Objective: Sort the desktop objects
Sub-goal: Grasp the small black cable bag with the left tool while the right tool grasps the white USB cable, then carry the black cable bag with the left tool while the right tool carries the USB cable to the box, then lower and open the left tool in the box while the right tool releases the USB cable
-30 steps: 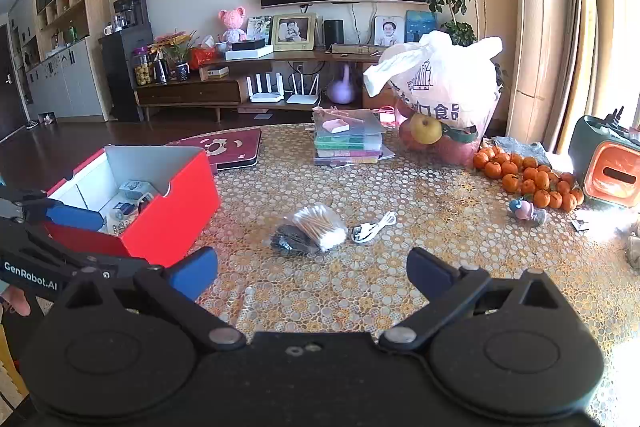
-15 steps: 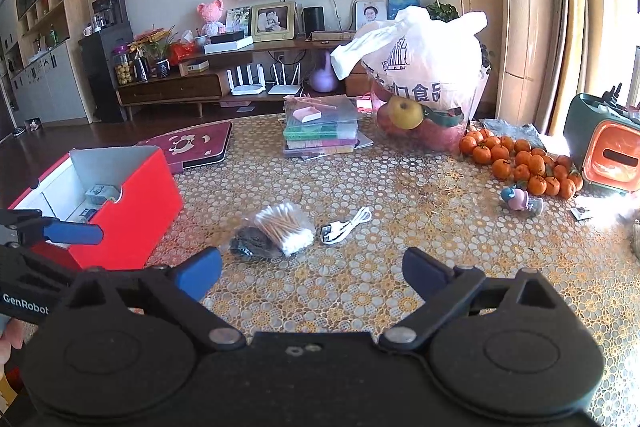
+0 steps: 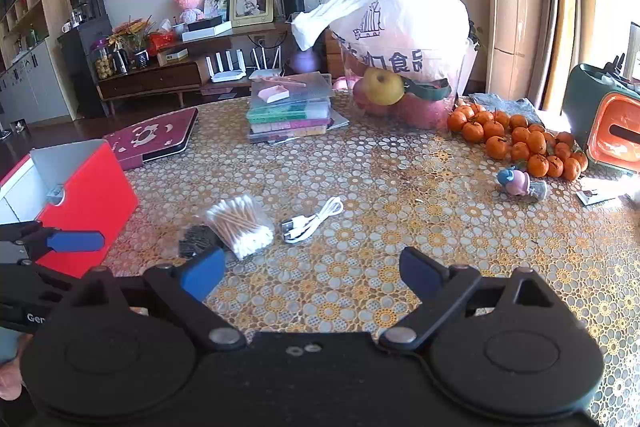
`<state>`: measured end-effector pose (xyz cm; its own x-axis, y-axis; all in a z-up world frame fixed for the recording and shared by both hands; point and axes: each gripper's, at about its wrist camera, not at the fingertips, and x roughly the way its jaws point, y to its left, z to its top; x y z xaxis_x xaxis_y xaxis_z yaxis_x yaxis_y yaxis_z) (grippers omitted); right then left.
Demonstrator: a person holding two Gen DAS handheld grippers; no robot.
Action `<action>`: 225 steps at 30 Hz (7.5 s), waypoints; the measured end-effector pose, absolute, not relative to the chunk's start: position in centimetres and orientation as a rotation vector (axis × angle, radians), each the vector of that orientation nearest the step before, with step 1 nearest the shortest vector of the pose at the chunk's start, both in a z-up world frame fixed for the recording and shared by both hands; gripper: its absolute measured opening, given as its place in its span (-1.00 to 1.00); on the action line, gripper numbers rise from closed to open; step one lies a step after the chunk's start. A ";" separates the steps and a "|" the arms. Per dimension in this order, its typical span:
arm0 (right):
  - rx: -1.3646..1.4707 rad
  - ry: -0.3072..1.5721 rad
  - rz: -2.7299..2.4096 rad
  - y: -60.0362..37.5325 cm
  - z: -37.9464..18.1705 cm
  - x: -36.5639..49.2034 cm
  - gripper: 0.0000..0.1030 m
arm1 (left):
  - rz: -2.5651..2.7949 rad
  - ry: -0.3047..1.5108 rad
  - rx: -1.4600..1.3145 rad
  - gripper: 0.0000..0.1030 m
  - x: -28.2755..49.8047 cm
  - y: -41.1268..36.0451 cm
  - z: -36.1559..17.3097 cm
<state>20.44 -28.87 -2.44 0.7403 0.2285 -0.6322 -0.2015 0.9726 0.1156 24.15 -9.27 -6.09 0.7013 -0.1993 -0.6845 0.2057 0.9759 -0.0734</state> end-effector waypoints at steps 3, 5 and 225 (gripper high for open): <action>0.050 0.711 0.231 -29.5 -3.3 21.5 0.83 | -0.214 0.761 0.008 0.98 25.1 -9.5 -6.8; 0.047 0.719 0.231 -29.5 -3.8 22.3 0.83 | -0.205 0.762 0.006 0.98 25.8 -9.6 -7.3; -0.408 0.830 0.535 7.5 -1.7 24.2 -0.62 | -0.024 1.165 0.318 -0.30 28.8 20.2 -5.7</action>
